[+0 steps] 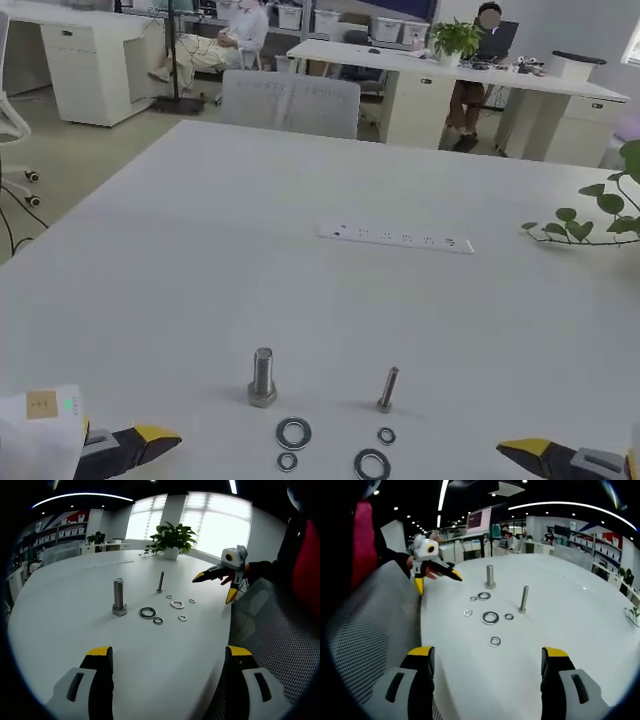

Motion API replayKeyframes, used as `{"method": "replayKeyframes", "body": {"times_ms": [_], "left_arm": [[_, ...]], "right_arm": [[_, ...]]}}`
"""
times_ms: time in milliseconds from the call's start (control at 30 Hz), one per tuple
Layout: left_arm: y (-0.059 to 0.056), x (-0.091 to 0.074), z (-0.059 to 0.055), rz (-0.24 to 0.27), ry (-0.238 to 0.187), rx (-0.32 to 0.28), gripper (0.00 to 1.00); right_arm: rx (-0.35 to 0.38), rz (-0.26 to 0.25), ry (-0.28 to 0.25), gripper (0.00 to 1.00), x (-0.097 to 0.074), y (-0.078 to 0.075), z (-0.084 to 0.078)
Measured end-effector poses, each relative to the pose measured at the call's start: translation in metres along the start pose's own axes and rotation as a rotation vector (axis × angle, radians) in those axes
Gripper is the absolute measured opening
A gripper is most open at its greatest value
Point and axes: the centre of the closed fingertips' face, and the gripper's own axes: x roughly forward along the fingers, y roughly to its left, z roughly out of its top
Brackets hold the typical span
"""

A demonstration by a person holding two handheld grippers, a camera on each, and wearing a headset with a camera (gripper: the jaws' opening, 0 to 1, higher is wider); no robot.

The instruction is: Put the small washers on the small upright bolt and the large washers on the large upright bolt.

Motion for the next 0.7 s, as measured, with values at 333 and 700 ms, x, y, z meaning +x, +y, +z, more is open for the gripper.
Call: {"method": "replayKeyframes", "body": {"times_ms": [333, 700], "left_arm": [[0.0002, -0.0002, -0.0014, 0.007, 0.006, -0.005, 0.92], [-0.0003, -0.0016, -0.0018, 0.024, 0.013, -0.009, 0.92]], "right_arm": [[-0.001, 0.016, 0.003, 0.89, 0.0045, -0.0011, -0.0022], [-0.009, 0.034, -0.001, 0.88, 0.0077, -0.002, -0.0022]]}}
